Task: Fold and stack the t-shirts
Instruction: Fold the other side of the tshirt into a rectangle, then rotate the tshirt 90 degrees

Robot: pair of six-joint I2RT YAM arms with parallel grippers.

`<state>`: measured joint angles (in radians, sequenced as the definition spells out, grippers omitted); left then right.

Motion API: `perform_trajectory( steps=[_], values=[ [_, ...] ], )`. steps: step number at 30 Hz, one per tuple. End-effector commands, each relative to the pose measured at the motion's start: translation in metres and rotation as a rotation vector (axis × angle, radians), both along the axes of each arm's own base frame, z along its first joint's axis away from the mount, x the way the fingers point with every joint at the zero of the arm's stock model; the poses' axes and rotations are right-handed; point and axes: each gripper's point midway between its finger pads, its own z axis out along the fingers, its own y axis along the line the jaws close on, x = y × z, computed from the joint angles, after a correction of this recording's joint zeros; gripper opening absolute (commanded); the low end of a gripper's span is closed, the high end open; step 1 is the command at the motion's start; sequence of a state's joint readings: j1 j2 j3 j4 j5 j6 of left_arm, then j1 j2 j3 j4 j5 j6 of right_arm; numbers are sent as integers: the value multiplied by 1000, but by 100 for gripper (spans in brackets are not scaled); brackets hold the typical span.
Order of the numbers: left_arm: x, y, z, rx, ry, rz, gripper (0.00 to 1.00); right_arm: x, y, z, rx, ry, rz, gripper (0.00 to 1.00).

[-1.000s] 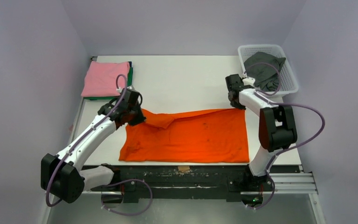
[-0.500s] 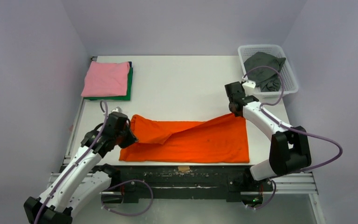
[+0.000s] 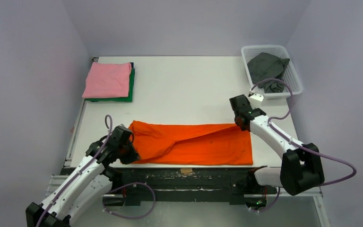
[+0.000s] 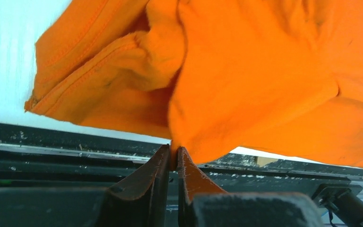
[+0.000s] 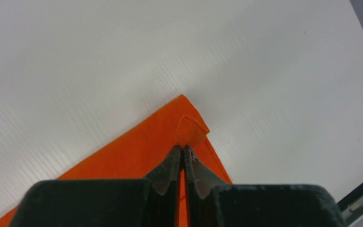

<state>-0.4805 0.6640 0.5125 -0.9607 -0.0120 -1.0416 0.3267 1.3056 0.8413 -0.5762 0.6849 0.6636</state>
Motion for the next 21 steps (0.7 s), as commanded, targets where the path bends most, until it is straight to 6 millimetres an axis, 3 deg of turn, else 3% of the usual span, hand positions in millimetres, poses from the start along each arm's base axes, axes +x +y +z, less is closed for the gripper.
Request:
perform_trajectory(
  steps=[1,4,6,7,8,10,11,13,16,21],
  values=[
    [-24,3,-7,-7,72,-14,17,-30,-12,-7,11,-25,-117,10],
    [-26,2,5,-30,33,-45,48,-38,-9,4,79,-74,-153,44],
    [-21,-2,21,-64,-24,-55,82,-37,-9,20,97,-120,-155,90],
    [-16,-3,30,-74,-63,-55,95,-36,-8,27,116,-144,-147,94],
    [-10,-4,39,-80,-106,-57,99,-33,-4,34,138,-173,-131,95],
    [2,-8,52,-93,-176,-61,100,-26,8,41,193,-220,-57,97],
    [20,-21,62,-126,-227,-97,100,-18,36,38,288,-240,114,98],
    [40,-42,63,-171,-241,-148,100,-8,71,33,408,-266,271,98],
    [70,-69,51,-209,-207,-176,100,-6,110,12,520,-210,425,99],
    [121,-82,5,-130,-113,-116,100,-7,131,-30,508,-80,481,99]
  ],
)
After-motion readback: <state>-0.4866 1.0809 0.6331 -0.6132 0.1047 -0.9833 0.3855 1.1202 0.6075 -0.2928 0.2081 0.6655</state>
